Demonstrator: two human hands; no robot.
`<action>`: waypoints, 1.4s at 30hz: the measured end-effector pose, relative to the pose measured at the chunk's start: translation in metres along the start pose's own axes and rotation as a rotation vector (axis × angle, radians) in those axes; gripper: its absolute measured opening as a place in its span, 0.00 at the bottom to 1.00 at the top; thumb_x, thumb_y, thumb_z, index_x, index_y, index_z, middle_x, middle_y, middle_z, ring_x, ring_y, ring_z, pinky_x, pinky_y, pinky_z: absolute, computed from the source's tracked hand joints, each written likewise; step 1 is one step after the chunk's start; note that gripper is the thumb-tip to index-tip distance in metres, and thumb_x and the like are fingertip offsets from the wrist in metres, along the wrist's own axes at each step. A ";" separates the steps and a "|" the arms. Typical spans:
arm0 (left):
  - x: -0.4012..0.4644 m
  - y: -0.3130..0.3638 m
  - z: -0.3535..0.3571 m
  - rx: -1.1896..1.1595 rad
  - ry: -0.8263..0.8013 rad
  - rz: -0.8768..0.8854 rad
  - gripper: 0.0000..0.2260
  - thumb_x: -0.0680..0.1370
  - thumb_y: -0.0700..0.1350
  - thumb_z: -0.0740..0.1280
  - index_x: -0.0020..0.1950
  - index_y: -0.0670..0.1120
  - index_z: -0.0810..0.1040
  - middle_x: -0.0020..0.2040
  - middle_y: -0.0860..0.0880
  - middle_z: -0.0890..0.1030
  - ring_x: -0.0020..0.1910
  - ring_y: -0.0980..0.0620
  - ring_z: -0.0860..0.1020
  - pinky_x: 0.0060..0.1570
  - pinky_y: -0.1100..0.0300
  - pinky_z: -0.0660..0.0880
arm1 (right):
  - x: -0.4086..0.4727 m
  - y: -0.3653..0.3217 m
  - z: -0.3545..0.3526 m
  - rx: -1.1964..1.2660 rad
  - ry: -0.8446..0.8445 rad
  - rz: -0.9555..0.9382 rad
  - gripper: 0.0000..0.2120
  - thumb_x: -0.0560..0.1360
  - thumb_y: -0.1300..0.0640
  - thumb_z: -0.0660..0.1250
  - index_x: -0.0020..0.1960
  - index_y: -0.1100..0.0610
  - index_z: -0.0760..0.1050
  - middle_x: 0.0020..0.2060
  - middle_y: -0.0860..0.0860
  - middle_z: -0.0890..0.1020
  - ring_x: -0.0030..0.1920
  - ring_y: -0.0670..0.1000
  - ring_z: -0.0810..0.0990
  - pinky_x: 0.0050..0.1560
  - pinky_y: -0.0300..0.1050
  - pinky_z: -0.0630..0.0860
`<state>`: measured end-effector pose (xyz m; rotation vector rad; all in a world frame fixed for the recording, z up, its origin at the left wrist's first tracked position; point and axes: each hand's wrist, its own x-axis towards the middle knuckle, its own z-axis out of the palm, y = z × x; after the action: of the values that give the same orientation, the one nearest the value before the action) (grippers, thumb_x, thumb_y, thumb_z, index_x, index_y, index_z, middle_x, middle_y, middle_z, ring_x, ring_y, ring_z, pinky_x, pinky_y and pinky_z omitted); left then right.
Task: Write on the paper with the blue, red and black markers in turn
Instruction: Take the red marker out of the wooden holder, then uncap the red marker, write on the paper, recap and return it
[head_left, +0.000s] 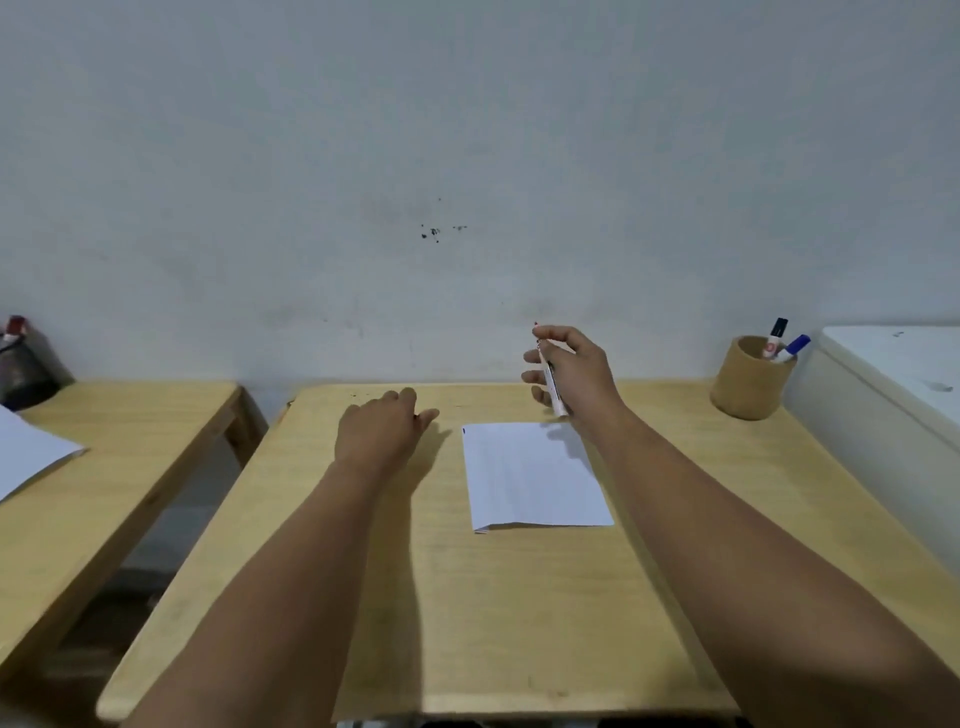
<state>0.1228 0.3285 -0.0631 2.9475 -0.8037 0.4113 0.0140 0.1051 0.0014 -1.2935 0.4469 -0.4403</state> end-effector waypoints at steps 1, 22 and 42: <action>0.000 0.001 0.008 -0.002 -0.011 0.003 0.20 0.84 0.61 0.54 0.57 0.46 0.74 0.52 0.47 0.81 0.51 0.42 0.81 0.46 0.51 0.69 | 0.005 0.003 -0.002 0.089 0.004 0.055 0.13 0.85 0.63 0.61 0.59 0.54 0.83 0.48 0.57 0.86 0.36 0.54 0.86 0.33 0.41 0.79; -0.068 0.046 -0.001 -0.276 -0.162 0.332 0.29 0.79 0.67 0.61 0.69 0.47 0.77 0.77 0.49 0.71 0.76 0.48 0.67 0.67 0.50 0.70 | -0.006 0.022 0.013 -0.175 0.039 -0.057 0.13 0.82 0.47 0.71 0.50 0.56 0.86 0.34 0.51 0.85 0.30 0.47 0.80 0.32 0.39 0.76; -0.087 0.039 0.022 -0.233 -0.237 0.104 0.49 0.72 0.80 0.48 0.84 0.49 0.55 0.85 0.48 0.50 0.84 0.47 0.43 0.80 0.40 0.44 | 0.010 0.107 0.037 -0.380 0.016 -0.035 0.12 0.75 0.54 0.72 0.37 0.59 0.77 0.35 0.56 0.89 0.30 0.50 0.83 0.36 0.44 0.78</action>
<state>0.0368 0.3349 -0.1082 2.7757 -0.9603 -0.0296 0.0495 0.1528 -0.0955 -1.6678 0.5399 -0.4071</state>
